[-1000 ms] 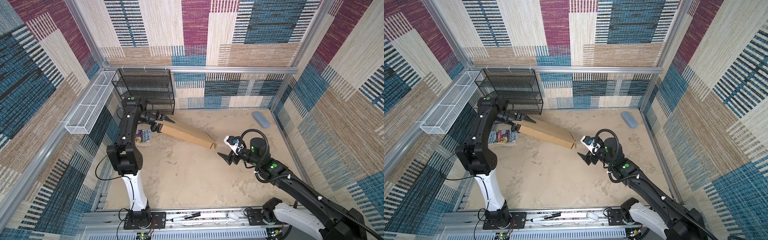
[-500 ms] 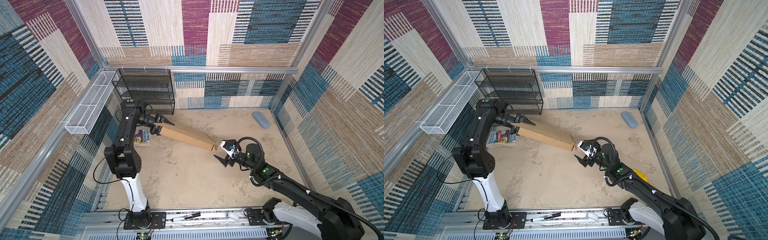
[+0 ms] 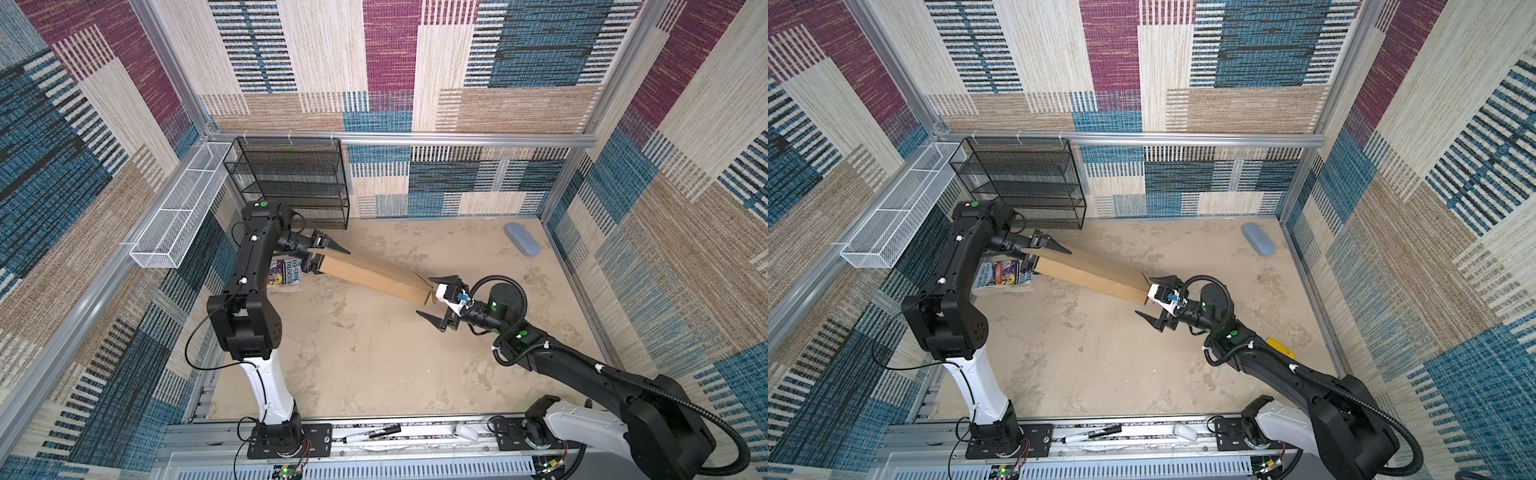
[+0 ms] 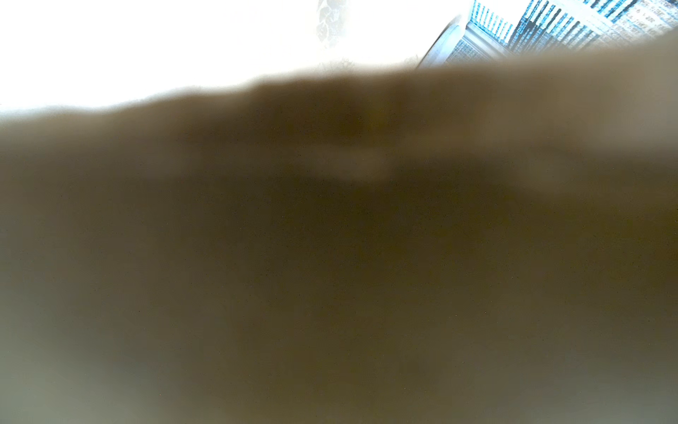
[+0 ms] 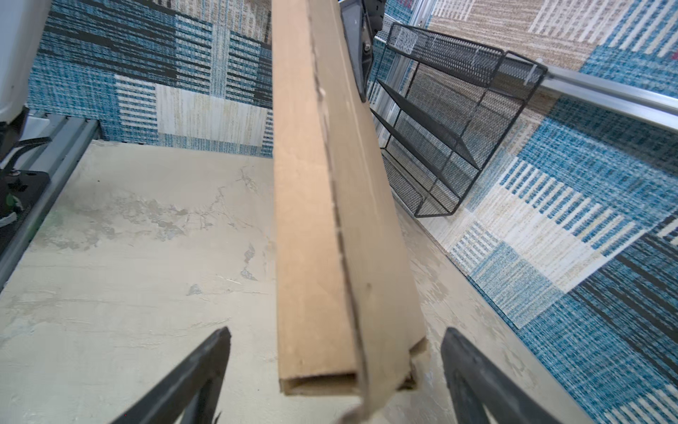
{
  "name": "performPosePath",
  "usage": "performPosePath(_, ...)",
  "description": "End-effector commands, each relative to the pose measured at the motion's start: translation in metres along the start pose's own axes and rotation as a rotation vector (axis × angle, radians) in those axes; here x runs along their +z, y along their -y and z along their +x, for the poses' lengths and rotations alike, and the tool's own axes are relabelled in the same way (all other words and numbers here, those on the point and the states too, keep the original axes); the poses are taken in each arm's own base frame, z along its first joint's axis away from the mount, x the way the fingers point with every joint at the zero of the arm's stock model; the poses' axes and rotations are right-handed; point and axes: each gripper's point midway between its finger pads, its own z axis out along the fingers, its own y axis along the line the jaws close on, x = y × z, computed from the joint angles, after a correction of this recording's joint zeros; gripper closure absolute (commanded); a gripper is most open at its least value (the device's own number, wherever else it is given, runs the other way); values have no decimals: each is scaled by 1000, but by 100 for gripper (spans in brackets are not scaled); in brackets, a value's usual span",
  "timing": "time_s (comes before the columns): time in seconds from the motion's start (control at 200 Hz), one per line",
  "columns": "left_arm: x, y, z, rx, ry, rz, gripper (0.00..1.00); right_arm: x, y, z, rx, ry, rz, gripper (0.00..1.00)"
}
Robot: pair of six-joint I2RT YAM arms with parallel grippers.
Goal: Fold the paper box
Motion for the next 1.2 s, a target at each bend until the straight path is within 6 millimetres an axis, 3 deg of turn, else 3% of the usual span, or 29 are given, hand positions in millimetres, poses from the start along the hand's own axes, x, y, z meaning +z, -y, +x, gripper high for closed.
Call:
performPosePath(0.0,2,-7,28,-128,-93,-23,100,1,-1,-13,-49,68,-3,10)
performPosePath(0.366,15,-15,44,-161,-144,-45,100,6,-2,-15,-102,90,15,12)
performPosePath(1.197,18,-14,43,-142,-163,-31,100,16,-2,-21,-109,97,-1,21)
